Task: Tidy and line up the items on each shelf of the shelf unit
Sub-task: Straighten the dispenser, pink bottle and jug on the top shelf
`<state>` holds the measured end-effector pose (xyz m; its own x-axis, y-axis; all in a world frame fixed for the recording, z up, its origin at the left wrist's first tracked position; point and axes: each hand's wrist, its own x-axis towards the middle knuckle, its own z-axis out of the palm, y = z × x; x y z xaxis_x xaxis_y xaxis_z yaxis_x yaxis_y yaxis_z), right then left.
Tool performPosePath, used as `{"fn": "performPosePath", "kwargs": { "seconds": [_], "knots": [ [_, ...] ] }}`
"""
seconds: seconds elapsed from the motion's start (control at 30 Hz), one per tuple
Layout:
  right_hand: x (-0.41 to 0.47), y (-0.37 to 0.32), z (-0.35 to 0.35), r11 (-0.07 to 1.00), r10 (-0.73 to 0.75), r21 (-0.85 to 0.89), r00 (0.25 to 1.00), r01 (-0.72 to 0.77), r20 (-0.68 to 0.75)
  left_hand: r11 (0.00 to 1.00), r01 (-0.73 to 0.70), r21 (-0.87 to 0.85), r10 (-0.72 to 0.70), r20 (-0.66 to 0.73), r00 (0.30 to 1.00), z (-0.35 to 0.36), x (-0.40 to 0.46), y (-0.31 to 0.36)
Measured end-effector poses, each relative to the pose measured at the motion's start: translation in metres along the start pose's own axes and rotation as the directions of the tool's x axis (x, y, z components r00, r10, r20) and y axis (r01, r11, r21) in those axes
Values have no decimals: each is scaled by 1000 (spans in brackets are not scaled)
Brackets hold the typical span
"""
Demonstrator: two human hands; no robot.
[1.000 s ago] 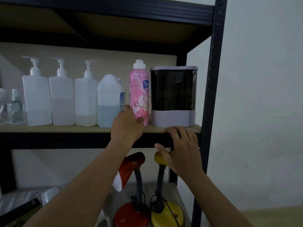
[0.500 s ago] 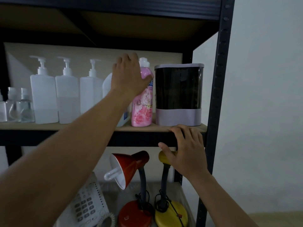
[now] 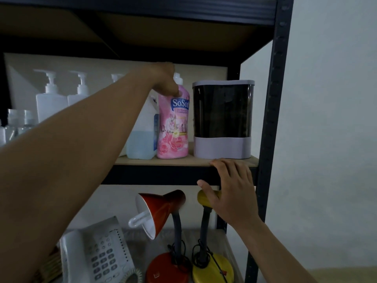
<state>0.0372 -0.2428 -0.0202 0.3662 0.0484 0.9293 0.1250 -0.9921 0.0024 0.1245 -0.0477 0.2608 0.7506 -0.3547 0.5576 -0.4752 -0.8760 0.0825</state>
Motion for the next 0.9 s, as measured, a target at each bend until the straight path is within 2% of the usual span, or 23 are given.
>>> {"fn": "performPosePath", "kwargs": {
  "seconds": [0.27, 0.47, 0.67, 0.9],
  "knots": [
    [0, 0, 1, 1000, 10, 13, 1000, -9, -18, 991, -3, -136, 20, 122, 992, -15, 3, -3],
    [1, -1, 1, 1000, 19, 18, 1000, -19, -15, 977, 1, -212, 12, 57, 998, -6, 6, -9],
    [2, -2, 1, 999, 31, 23, 999, -30, -18, 917, 29, -397, 43, 170, 985, -9, 9, -17],
    [2, -3, 0, 999, 45, 31, 999, -45, -14, 893, 42, -448, 75, 240, 968, -9, 10, -22]
  ]
}}
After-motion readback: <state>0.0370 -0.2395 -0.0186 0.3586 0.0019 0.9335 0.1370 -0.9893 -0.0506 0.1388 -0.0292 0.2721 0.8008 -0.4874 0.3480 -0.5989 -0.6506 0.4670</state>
